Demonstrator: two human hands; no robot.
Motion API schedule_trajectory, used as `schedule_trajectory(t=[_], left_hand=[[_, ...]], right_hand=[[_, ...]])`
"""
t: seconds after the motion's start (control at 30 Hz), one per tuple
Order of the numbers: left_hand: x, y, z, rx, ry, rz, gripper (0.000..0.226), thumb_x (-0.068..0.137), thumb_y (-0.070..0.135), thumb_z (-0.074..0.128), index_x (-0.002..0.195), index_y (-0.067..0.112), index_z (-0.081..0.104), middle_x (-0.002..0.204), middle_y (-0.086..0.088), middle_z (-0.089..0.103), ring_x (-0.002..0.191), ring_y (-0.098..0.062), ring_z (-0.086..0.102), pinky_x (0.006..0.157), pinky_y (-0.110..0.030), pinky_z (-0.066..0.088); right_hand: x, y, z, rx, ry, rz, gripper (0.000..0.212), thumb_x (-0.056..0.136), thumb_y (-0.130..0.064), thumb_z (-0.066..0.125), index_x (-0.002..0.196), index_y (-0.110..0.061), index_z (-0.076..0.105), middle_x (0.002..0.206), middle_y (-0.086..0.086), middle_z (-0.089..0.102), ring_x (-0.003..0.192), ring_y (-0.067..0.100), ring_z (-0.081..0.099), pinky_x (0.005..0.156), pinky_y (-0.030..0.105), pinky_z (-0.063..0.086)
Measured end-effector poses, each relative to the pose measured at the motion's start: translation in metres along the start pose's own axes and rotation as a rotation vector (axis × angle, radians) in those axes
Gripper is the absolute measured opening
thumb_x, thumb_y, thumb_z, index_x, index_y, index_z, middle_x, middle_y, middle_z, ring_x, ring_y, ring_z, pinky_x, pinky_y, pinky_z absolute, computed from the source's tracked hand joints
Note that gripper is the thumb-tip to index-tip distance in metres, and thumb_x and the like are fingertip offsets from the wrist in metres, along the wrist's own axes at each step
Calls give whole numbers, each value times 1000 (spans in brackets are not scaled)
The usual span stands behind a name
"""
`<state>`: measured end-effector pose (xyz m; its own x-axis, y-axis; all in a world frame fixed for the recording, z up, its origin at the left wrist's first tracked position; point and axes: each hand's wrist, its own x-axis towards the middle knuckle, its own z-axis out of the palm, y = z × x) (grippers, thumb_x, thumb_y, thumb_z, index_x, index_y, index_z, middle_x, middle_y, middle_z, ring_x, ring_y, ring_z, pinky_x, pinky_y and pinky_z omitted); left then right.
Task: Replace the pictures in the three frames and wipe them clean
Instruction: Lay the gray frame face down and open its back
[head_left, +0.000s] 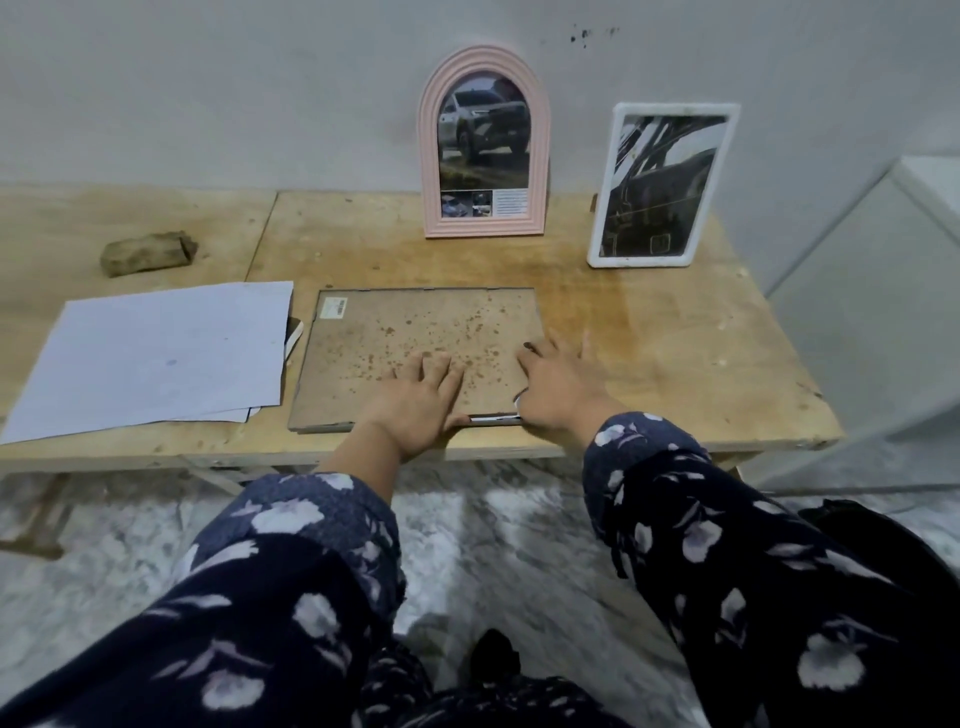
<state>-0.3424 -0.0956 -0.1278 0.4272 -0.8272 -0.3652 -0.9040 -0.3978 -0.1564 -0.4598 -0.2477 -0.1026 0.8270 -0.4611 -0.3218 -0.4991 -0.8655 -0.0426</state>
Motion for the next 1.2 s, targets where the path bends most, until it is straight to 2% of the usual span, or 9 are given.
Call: schedule_trajectory(t=[0.07,0.17,0.33,0.47,0.6,0.77,0.87,1.03,1.2], left_hand=[[-1,0,-1,11,2,0,73,97,60,16,154,18,0,163,-4,0,148,-33,7,113,-51,26],[-1,1,0,21,17,1,73,97,59,15,154,16,1,163,-4,0,148,-33,8,112,-50,28],[-1,0,-2,19,39,1,73,97,59,17,154,15,4,162,-5,3,148,-31,11,111,-48,31],[-1,0,2,-38,43,-7,76,95,62,21,154,16,6,163,-1,2,148,-29,9,113,-47,28],[-1,-4,5,-77,21,-2,80,93,65,25,155,19,4,163,3,0,149,-24,7,114,-42,24],[-1,-3,4,-73,48,-23,81,92,66,29,154,20,5,163,3,2,148,-24,9,113,-42,27],[-1,-3,0,-50,95,-39,84,90,68,33,154,20,7,162,4,5,147,-25,13,110,-45,30],[-2,-8,-7,-94,77,-41,89,85,73,35,154,25,7,162,9,6,146,-22,14,111,-46,28],[-7,-27,-21,-167,112,8,76,92,65,34,154,31,7,161,10,13,147,-18,14,115,-47,21]], right_hand=[[-5,-10,2,34,4,-106,72,84,-35,47,150,-20,25,160,4,16,148,22,4,120,49,-4],[-12,-25,7,58,14,-254,70,87,-33,47,150,-13,25,160,8,14,149,22,6,121,40,8],[-11,-33,12,60,27,-270,67,91,-13,47,151,-9,20,160,8,13,148,20,9,119,29,10],[-8,-37,14,0,49,-290,67,91,-4,50,151,-9,20,158,10,20,147,23,16,117,29,16],[-6,-42,16,-59,60,-253,65,90,-7,54,149,-10,26,153,11,31,142,25,28,112,31,28],[-3,-48,13,-90,120,-219,58,87,-9,57,142,-12,39,139,9,48,125,26,48,99,33,41],[-5,-49,5,-47,179,-181,51,86,-10,57,135,-16,46,127,6,57,112,27,56,86,34,47],[-6,-54,-8,-37,170,-133,35,84,-17,56,119,-17,58,113,5,64,104,27,59,79,32,47],[-2,-52,-27,-86,155,-163,40,86,-18,50,125,-20,57,108,7,66,101,27,59,75,31,44]])
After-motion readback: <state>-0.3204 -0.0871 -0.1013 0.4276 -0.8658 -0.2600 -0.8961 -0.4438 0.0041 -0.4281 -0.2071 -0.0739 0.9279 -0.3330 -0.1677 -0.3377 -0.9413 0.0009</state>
